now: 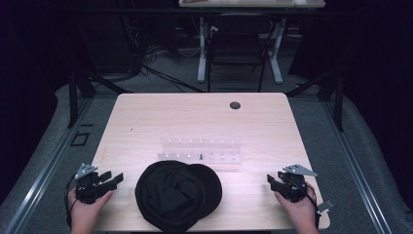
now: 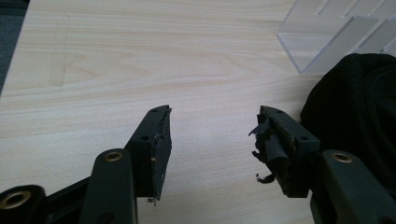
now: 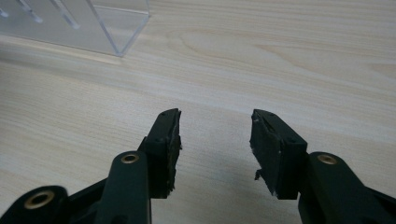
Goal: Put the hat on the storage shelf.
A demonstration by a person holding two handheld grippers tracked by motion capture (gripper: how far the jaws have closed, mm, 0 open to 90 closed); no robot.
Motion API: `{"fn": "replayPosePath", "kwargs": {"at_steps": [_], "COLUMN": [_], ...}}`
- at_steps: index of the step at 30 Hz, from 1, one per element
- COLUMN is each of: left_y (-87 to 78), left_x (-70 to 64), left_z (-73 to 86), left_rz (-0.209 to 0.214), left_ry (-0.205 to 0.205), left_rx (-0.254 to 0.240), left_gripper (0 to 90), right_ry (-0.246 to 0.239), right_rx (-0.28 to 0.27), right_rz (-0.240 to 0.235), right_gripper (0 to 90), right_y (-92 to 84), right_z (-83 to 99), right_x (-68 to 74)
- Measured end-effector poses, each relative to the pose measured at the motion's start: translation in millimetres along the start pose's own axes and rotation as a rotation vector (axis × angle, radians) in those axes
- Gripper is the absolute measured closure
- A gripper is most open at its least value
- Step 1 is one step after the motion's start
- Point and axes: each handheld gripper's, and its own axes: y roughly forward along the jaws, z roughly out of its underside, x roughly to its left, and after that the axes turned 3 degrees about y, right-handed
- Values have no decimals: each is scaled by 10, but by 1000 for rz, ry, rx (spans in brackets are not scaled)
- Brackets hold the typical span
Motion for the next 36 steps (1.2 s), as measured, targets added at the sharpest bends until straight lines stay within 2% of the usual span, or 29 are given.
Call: {"fn": "replayPosePath", "kwargs": {"at_steps": [2, 9, 11, 17, 20, 22, 24, 26, 27, 30, 36], "left_y": [31, 83, 72, 29, -8, -35, -51, -59, -59, -74, -155], "left_x": [4, -24, -27, -39, -55, -66, -82, -101, -101, -118, -119], "left_z": [-11, -23, -23, -28, -43, -65, -89, -107, -107, -134, -231], "left_rz": [15, 14, 12, 10, 19, 21, 23, 24, 24, 26, 21], "left_ry": [-8, -27, -22, -34, -43, -36, -35, -27, -27, -3, -12], "left_rx": [19, 58, 66, 47, 67, 81, 103, 145, 145, 234, 301], "left_gripper": [489, 499, 499, 497, 495, 497, 498, 500, 500, 500, 500], "right_ry": [-9, -3, -4, 9, 13, 12, 15, 21, 21, 41, 47], "right_rx": [4, -3, -12, -15, -23, -25, -22, -21, -21, -22, -19], "right_rz": [3, 7, 10, 10, 10, 12, 13, 14, 14, 11, 11], "right_gripper": [519, 517, 516, 517, 517, 517, 517, 517, 517, 518, 518], "right_y": [2, -58, -70, -94, -107, -111, -114, -118, -118, -123, -120], "right_z": [3, 21, 16, 10, 8, 10, 12, 13, 13, 6, 7], "right_x": [2, -11, -18, -30, -25, -25, -34, -47, -47, -76, -71]}}
